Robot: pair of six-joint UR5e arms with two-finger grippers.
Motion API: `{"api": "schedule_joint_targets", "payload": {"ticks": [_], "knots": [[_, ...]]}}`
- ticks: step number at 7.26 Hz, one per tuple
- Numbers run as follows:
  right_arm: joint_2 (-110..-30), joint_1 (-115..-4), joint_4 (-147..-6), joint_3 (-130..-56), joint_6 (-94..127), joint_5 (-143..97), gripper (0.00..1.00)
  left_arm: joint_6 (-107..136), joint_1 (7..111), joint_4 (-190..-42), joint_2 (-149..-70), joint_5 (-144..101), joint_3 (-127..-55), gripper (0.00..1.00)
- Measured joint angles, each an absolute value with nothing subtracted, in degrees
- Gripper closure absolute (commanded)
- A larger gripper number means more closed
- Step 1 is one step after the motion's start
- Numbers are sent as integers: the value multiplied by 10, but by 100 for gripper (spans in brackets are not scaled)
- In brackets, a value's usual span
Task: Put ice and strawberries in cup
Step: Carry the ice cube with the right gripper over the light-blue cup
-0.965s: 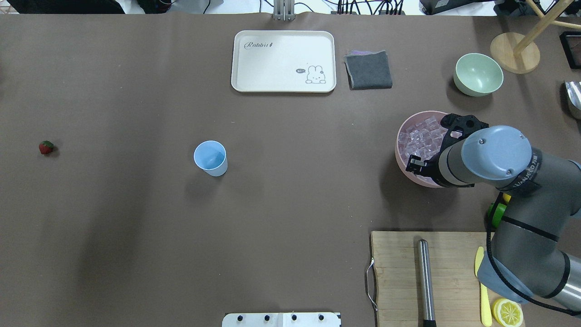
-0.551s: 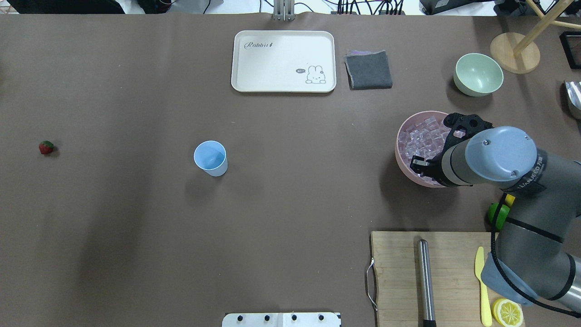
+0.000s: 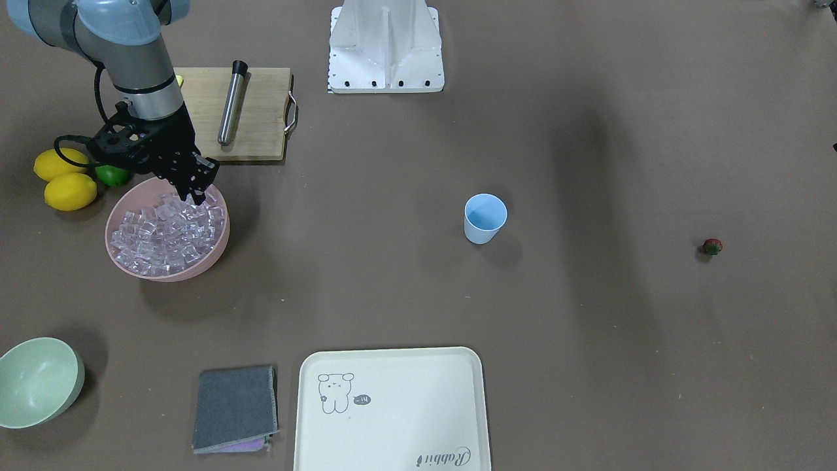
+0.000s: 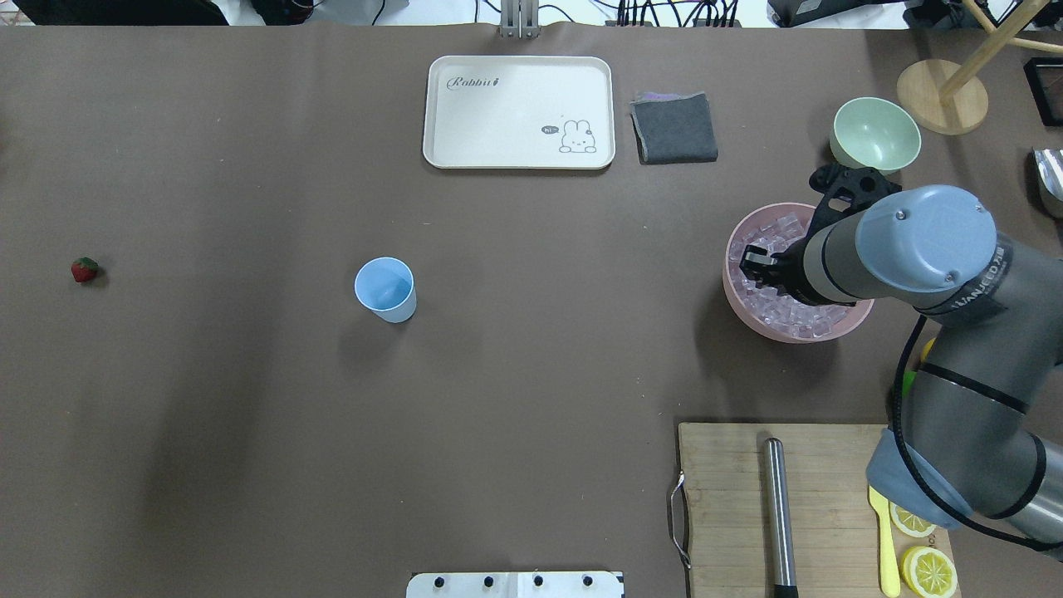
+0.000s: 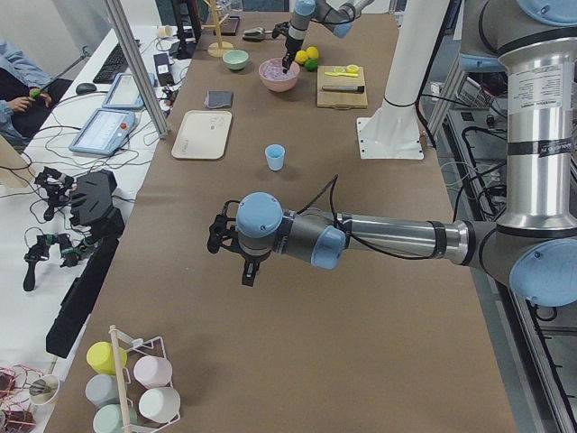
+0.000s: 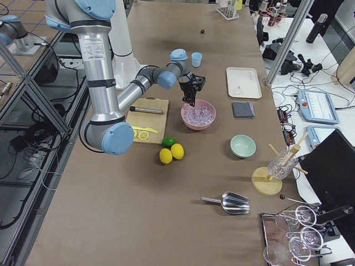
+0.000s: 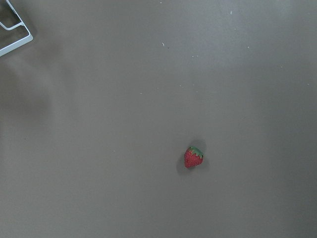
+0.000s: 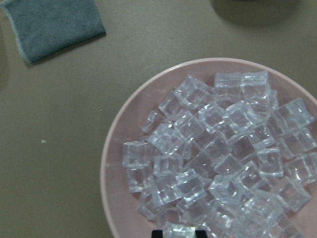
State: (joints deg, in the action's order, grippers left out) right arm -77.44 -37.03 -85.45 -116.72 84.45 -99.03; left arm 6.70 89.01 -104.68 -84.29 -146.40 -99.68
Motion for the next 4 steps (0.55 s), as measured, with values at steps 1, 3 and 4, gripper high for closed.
{"api": "schedule_joint_targets", "payload": {"ticks": [1,3,4], "knots": [[-741,-368,-860,-1166,845,-988,100,67,890,-1047,-843,-1464,-997,2],[-657,-331,-862,-1152,847,-949,100,67,886,-1046,-843,-1464,-995,2],[-614,-298,-861,-1136,847,-904,100,67,882,-1047,-843,-1464,-993,2]]}}
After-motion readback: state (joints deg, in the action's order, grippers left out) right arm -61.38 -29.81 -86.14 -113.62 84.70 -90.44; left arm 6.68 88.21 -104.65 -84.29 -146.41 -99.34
